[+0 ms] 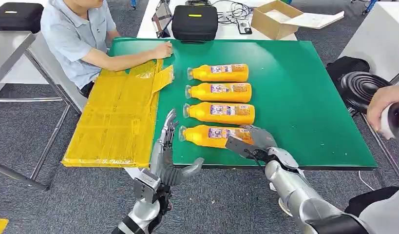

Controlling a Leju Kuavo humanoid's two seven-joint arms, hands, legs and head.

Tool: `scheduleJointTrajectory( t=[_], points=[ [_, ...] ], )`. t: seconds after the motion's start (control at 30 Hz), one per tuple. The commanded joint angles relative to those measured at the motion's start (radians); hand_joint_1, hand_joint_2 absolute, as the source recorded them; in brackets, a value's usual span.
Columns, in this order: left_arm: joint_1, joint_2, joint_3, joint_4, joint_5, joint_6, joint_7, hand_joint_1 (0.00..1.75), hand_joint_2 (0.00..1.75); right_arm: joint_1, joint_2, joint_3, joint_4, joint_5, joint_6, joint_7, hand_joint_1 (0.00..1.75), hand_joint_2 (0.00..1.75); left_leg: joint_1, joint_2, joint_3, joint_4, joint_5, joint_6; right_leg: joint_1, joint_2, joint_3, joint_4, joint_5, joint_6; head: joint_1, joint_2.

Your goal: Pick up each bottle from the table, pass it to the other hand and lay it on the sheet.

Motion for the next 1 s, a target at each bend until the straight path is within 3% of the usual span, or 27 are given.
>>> scheduleJointTrajectory(
  t=[0.03,0.1,0.23,0.3,0.43,0.5,0.67,1.0],
  points=[
    [0.0,0.038,0.028,-0.007,-0.003,-0.001,-0.009,0.0,1.75,0.095,0.018,-0.021,0.046,-0.035,0.028,-0.051,1.75,1.75,0.002,-0.001,0.005,-0.002,-0.001,-0.002,0.002,-0.001,0.005,-0.003,0.0,-0.002,0.0,0.0],
    [0.001,0.038,0.028,-0.008,-0.003,-0.001,-0.009,0.0,1.75,0.092,0.017,-0.021,0.046,-0.035,0.029,-0.051,1.75,1.75,0.002,0.0,0.006,-0.003,-0.002,-0.003,0.003,-0.001,0.006,-0.003,0.0,-0.003,0.0,0.0],
    [0.044,0.022,0.084,-0.056,0.021,0.038,-0.007,0.0,1.75,0.169,0.047,-0.11,-0.051,-0.156,-0.004,-0.217,1.75,1.75,0.002,-0.001,0.009,-0.003,-0.002,-0.003,0.003,0.0,0.008,-0.003,0.0,-0.003,0.0,0.0],
    [0.075,0.004,0.131,-0.085,0.075,0.061,0.009,0.0,1.75,0.243,0.072,-0.172,-0.175,-0.254,-0.026,-0.277,1.75,1.75,0.003,0.0,0.009,-0.003,-0.002,-0.003,0.004,0.0,0.009,-0.004,0.0,-0.003,0.0,0.0],
    [0.111,-0.011,0.193,-0.131,0.198,0.069,0.028,0.0,1.75,0.411,0.092,-0.211,-0.508,-0.423,-0.039,-0.277,1.75,1.75,0.002,0.0,0.007,-0.002,-0.003,-0.003,0.004,0.001,0.006,-0.001,-0.002,-0.003,0.0,0.0],
    [0.122,-0.001,0.202,-0.163,0.21,0.069,0.024,0.0,1.75,0.451,0.096,-0.216,-0.584,-0.45,-0.046,-0.277,1.75,1.75,0.002,0.0,0.005,-0.001,-0.004,-0.003,0.003,0.001,0.005,0.0,-0.002,-0.003,0.0,0.0],
    [0.125,0.0,0.201,-0.171,0.209,0.069,0.024,0.0,1.75,0.455,0.093,-0.215,-0.59,-0.452,-0.045,-0.276,1.75,1.75,0.001,0.001,-0.004,0.0,-0.003,-0.002,0.003,0.002,-0.003,0.001,-0.002,-0.002,0.0,0.0],
    [0.124,-0.002,0.199,-0.168,0.21,0.069,0.025,0.0,1.75,0.45,0.091,-0.214,-0.582,-0.456,-0.043,-0.276,1.75,1.75,0.001,0.0,-0.006,-0.001,-0.002,-0.002,0.001,0.001,-0.006,0.0,-0.002,-0.002,0.0,0.0]
  ],
)
